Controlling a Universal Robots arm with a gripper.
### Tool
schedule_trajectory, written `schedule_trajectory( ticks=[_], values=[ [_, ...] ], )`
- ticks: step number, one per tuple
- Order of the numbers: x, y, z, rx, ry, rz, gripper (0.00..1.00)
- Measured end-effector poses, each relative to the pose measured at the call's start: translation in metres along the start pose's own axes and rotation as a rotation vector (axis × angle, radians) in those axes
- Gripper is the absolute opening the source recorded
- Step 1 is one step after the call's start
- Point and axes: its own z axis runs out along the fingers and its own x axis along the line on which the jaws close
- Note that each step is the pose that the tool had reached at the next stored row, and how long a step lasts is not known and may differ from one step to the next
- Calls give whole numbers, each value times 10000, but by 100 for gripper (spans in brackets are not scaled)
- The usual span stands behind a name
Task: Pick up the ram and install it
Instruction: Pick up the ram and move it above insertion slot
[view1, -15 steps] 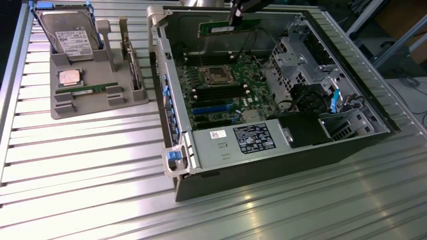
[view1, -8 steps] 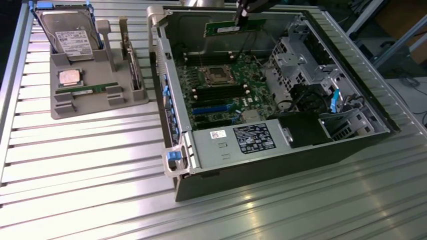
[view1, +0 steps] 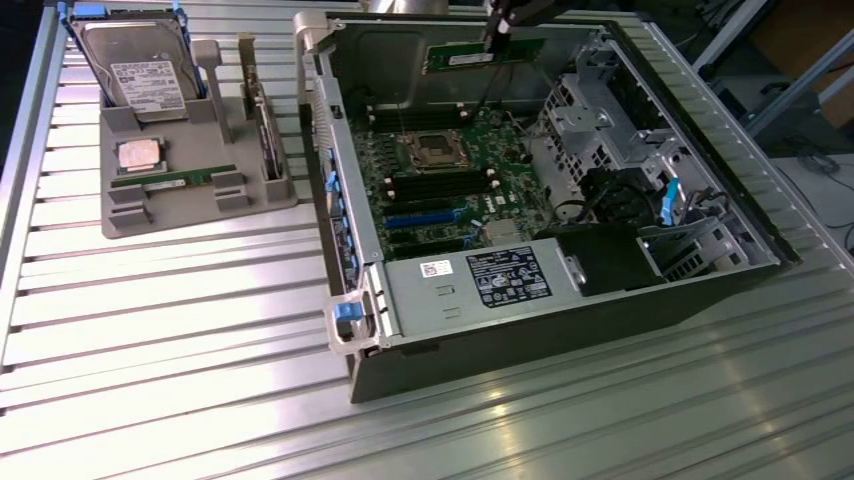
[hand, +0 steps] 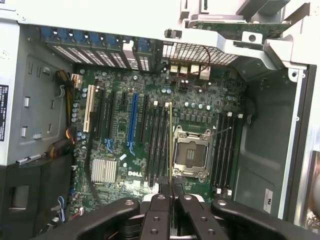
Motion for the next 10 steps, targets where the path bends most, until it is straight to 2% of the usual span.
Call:
schedule_trajectory(
  ticks=[3,6,10],
  values=[
    [7,-55,-1,-1,6,21,12],
    [9,-74,6,3,5,734,12],
    [26,-212,1,2,43,912,12]
  ],
)
